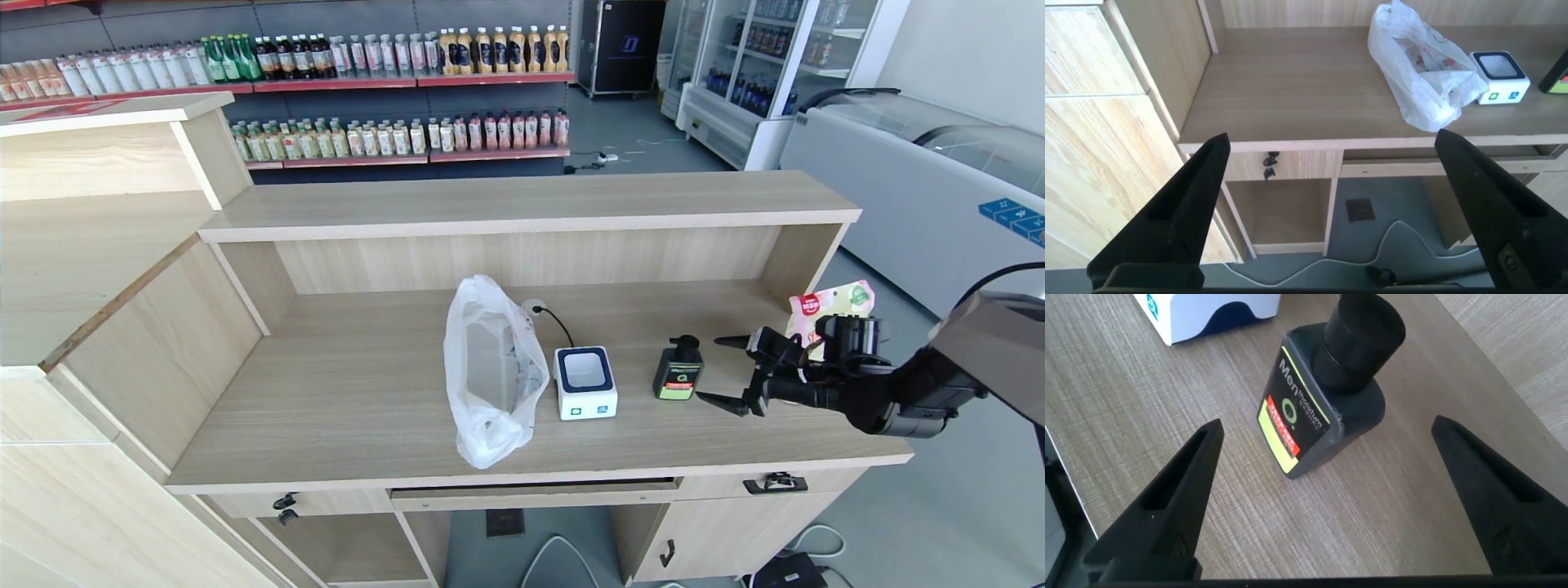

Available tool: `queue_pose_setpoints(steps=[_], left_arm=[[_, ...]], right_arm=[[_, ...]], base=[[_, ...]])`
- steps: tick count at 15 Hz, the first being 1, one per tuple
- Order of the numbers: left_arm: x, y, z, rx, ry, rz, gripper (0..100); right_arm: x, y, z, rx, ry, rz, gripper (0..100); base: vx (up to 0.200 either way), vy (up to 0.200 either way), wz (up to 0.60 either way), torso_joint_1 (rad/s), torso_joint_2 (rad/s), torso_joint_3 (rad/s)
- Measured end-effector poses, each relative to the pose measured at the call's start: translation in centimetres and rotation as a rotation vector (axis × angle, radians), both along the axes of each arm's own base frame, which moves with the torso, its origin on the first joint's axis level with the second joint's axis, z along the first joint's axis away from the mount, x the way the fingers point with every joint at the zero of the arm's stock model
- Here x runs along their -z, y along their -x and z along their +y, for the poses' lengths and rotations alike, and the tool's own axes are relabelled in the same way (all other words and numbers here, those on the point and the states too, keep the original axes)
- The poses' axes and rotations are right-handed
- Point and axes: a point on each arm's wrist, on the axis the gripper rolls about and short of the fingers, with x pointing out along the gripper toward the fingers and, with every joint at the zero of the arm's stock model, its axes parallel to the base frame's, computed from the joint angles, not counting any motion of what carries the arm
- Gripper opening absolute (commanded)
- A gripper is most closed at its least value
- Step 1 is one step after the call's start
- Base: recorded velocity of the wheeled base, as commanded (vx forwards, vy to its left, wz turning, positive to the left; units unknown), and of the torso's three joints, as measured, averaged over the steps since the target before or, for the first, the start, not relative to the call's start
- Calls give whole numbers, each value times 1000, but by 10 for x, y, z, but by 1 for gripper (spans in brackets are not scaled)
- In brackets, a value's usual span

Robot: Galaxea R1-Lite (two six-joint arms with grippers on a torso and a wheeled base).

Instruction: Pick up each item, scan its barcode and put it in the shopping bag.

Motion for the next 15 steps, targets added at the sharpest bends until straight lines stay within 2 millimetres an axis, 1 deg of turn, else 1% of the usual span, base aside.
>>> queue_pose_setpoints(steps=[11, 15], left_arm=[[0, 0, 0, 0, 0, 0, 100], [0, 0, 0, 0, 0, 0, 100]], right_arm=[[23, -24, 29, -69, -3, -5, 100], [32, -34, 37, -86, -5, 18, 100]], base=[[0, 0, 0, 0, 0, 0], [0, 0, 0, 0, 0, 0]])
